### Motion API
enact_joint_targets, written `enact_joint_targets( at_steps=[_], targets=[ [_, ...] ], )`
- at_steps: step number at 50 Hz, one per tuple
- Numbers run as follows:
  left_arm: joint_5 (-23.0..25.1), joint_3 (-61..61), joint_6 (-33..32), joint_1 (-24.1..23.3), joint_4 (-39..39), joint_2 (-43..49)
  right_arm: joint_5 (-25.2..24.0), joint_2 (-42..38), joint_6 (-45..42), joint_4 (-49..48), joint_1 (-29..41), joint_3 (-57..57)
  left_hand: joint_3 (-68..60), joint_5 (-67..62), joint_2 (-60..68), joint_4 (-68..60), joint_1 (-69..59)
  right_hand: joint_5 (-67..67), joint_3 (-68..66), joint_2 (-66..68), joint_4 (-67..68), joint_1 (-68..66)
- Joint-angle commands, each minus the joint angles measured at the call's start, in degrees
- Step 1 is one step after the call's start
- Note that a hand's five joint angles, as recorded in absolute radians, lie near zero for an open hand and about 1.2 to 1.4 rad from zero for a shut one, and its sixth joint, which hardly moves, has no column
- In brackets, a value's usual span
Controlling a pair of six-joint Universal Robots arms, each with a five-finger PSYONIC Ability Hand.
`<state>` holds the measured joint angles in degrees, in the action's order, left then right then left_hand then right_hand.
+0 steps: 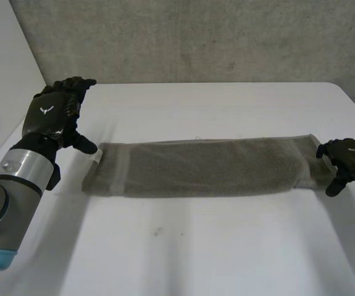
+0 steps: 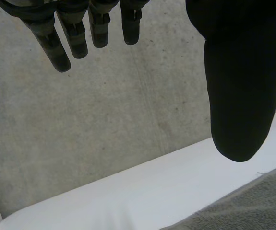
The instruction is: Fold the towel.
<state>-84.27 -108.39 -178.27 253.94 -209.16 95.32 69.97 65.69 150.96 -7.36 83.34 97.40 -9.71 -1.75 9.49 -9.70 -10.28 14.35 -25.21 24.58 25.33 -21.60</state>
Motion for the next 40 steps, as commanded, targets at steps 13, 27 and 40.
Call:
enact_joint_targets(
  at_steps=[13,27,40],
  targets=[
    [0.0,-1.4,-0.4,0.0,-3.4,0.3,1.0,-7.4,-7.3,-11.7,-0.7,-1.6,-0.3,1.7,0.5,-0.3,0.3,55.7,-54.8,55.4,54.7,-58.4],
    [0.0,-2.0,-0.4,-0.1,-3.5,-0.1,15.6,-5.1,-24.7,-19.5,-4.2,-4.5,-0.3,1.7,0.5,-0.3,0.3,55.7,-54.8,55.4,54.7,-58.4],
    [-0.3,-2.1,-0.4,-0.1,-3.5,-0.4,9.0,-0.7,-19.7,-18.8,21.7,-13.0,-0.3,1.7,0.5,-0.3,0.3,55.7,-54.8,55.4,54.7,-58.4]
  ],
)
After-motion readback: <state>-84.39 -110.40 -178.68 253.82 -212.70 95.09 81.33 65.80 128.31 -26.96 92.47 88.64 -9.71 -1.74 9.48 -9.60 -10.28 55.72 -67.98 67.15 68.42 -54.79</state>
